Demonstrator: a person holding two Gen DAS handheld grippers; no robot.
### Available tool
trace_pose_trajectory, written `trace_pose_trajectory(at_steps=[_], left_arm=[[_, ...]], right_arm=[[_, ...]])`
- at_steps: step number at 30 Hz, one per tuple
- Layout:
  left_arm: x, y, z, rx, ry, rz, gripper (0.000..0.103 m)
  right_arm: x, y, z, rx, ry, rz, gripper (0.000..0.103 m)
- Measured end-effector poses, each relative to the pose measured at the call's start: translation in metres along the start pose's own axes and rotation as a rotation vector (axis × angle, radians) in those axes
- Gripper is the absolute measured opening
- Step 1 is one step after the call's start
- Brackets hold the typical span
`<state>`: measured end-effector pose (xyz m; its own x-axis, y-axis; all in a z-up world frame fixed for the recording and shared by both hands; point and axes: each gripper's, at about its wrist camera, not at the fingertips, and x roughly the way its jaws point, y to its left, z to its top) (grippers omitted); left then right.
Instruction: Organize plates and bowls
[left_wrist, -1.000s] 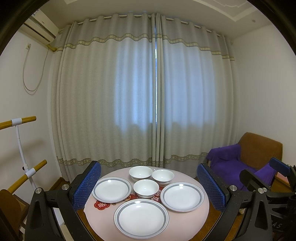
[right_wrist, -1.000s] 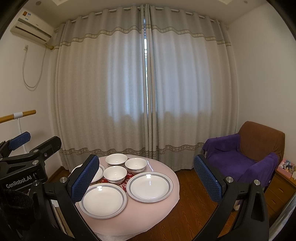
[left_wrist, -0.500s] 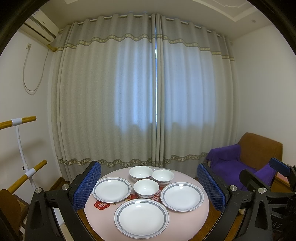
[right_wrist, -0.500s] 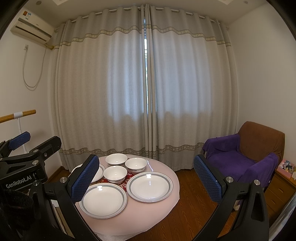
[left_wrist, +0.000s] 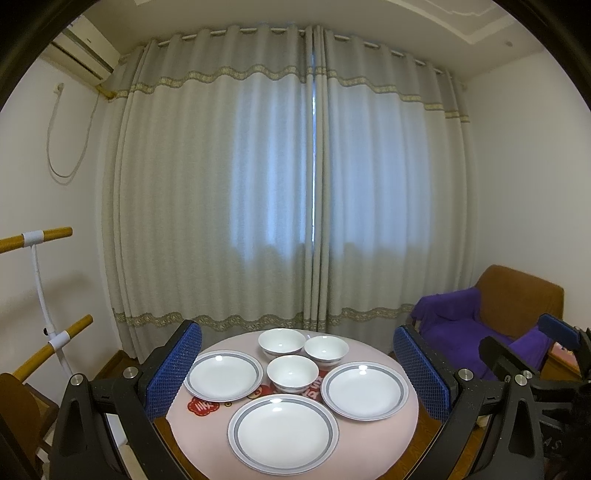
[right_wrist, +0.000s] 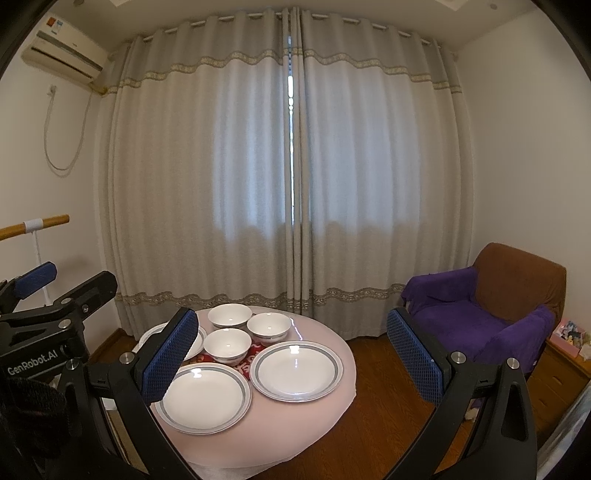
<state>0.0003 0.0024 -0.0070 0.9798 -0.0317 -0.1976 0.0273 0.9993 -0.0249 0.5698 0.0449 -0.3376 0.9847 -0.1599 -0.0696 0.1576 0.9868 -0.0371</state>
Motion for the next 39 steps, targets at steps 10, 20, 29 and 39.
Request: trace_pose_trajectory(at_steps=[10,20,29,39], left_arm=[[0.033,0.012,-0.006,-0.016,0.043,-0.003,0.102],[0.084,0.034,-0.021,-0.018,0.15,0.067,0.102],[0.145,0.074,-0.06,-0.079,0.376,0.155,0.102],[0.213,0.101,-0.085,-0.125,0.575,0.152,0.102]], right_arm=[[0.033,-0.002,-0.01,0.006,0.055,-0.001,0.103],[0.082,0.006,-0.026,0.019,0.134,0.026,0.103],[0.134,0.019,-0.072,0.001,0.266,0.04,0.1],[0.197,0.043,-0.141,0.057,0.53,0.117,0.071]])
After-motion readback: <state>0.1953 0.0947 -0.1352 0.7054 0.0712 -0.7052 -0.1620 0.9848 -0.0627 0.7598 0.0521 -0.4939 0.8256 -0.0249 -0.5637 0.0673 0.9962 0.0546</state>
